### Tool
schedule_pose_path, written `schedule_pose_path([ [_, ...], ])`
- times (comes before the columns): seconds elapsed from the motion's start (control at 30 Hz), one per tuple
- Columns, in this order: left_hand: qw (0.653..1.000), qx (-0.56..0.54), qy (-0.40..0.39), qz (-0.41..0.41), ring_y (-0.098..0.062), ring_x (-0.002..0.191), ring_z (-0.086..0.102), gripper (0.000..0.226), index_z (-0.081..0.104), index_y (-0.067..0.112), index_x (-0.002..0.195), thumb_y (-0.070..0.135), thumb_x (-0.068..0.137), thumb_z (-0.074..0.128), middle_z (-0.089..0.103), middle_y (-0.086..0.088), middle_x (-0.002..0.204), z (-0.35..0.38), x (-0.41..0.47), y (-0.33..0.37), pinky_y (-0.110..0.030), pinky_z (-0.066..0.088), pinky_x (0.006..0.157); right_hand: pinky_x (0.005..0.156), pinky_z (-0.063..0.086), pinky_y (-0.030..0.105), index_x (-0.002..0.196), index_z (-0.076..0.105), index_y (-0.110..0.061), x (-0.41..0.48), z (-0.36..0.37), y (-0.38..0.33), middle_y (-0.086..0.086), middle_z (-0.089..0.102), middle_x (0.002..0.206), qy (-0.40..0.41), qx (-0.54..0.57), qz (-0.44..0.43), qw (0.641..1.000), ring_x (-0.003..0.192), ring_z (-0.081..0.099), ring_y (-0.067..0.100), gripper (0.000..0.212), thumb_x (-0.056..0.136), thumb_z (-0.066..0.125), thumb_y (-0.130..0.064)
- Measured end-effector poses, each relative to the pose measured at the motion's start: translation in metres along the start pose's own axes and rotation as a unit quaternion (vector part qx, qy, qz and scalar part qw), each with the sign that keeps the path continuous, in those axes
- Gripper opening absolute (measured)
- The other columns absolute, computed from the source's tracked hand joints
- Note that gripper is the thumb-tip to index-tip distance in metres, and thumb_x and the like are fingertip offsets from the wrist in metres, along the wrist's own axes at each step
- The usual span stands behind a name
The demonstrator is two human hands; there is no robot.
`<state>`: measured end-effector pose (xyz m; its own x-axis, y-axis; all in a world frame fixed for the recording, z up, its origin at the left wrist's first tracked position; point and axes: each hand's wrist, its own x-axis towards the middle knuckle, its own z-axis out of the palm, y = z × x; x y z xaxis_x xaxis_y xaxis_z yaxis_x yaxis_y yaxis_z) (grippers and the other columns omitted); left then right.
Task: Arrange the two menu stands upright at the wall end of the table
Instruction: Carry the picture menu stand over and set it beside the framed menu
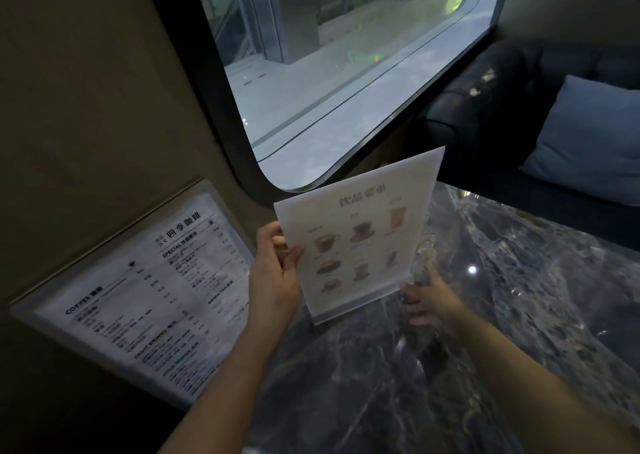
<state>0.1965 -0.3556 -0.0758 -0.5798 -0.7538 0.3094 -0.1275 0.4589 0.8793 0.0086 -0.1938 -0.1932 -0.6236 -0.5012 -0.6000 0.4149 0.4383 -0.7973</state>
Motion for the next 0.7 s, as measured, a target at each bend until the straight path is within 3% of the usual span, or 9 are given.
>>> schedule_pose_path([
  [0.07, 1.0, 0.0, -0.005, -0.011, -0.006, 0.087, 0.062, 0.051, 0.034, 0.061, 0.096, 0.014, 0.091, 0.051, 0.059, 0.008, 0.095, -0.001, 0.0, 0.001, -0.039, 0.058, 0.071, 0.064, 0.054, 0.046, 0.138, 0.004, -0.047, 0.007, 0.001, -0.001, 0.015, 0.052, 0.111, -0.008, 0.022, -0.005, 1.0, 0.09, 0.057, 0.033, 0.085, 0.081, 0.065, -0.032],
  [0.2, 1.0, 0.0, 0.008, -0.019, -0.006, 0.088, 0.061, 0.054, 0.034, 0.062, 0.095, 0.012, 0.091, 0.051, 0.058, 0.01, 0.096, 0.0, 0.003, -0.002, -0.039, 0.057, 0.073, 0.059, 0.055, 0.042, 0.119, 0.03, -0.047, 0.019, 0.015, -0.007, 0.004, 0.05, 0.114, -0.016, 0.0, -0.025, 1.0, 0.092, 0.056, 0.027, 0.055, 0.075, 0.064, -0.05],
  [0.33, 0.999, 0.009, 0.033, -0.017, 0.008, 0.085, 0.059, 0.054, 0.034, 0.063, 0.095, 0.012, 0.091, 0.052, 0.056, 0.015, 0.094, -0.002, 0.013, -0.006, -0.028, 0.053, 0.066, 0.049, 0.053, 0.034, 0.118, 0.031, -0.042, 0.036, 0.028, -0.013, 0.001, 0.052, 0.102, -0.003, -0.008, -0.033, 0.999, 0.085, 0.057, 0.024, 0.052, 0.076, 0.058, -0.056],
  [0.5, 0.998, 0.023, 0.059, -0.017, -0.006, 0.087, 0.06, 0.04, 0.034, 0.047, 0.107, 0.015, 0.092, 0.051, 0.056, 0.01, 0.095, -0.004, 0.021, -0.012, -0.041, 0.058, 0.072, 0.05, 0.054, 0.034, 0.108, 0.033, -0.042, 0.053, 0.038, -0.024, 0.005, 0.054, 0.09, -0.018, -0.038, -0.064, 0.997, 0.077, 0.058, 0.025, 0.04, 0.079, 0.055, -0.056],
  [0.6, 0.997, 0.03, 0.074, -0.009, 0.002, 0.083, 0.059, 0.041, 0.034, 0.048, 0.106, 0.014, 0.092, 0.051, 0.056, 0.012, 0.091, -0.003, 0.024, -0.012, -0.034, 0.057, 0.067, 0.049, 0.055, 0.034, 0.106, 0.038, -0.033, 0.063, 0.039, -0.024, 0.006, 0.053, 0.081, -0.009, -0.038, -0.077, 0.996, 0.066, 0.057, 0.023, 0.044, 0.076, 0.059, -0.056],
  [0.7, 0.996, 0.028, 0.086, -0.015, 0.005, 0.084, 0.058, 0.049, 0.035, 0.056, 0.096, 0.011, 0.092, 0.051, 0.056, 0.012, 0.091, -0.005, 0.024, -0.013, -0.022, 0.054, 0.064, 0.048, 0.054, 0.033, 0.099, 0.041, -0.034, 0.066, 0.04, -0.02, 0.007, 0.055, 0.086, -0.006, -0.04, -0.088, 0.995, 0.069, 0.059, 0.024, 0.04, 0.073, 0.062, -0.056],
])
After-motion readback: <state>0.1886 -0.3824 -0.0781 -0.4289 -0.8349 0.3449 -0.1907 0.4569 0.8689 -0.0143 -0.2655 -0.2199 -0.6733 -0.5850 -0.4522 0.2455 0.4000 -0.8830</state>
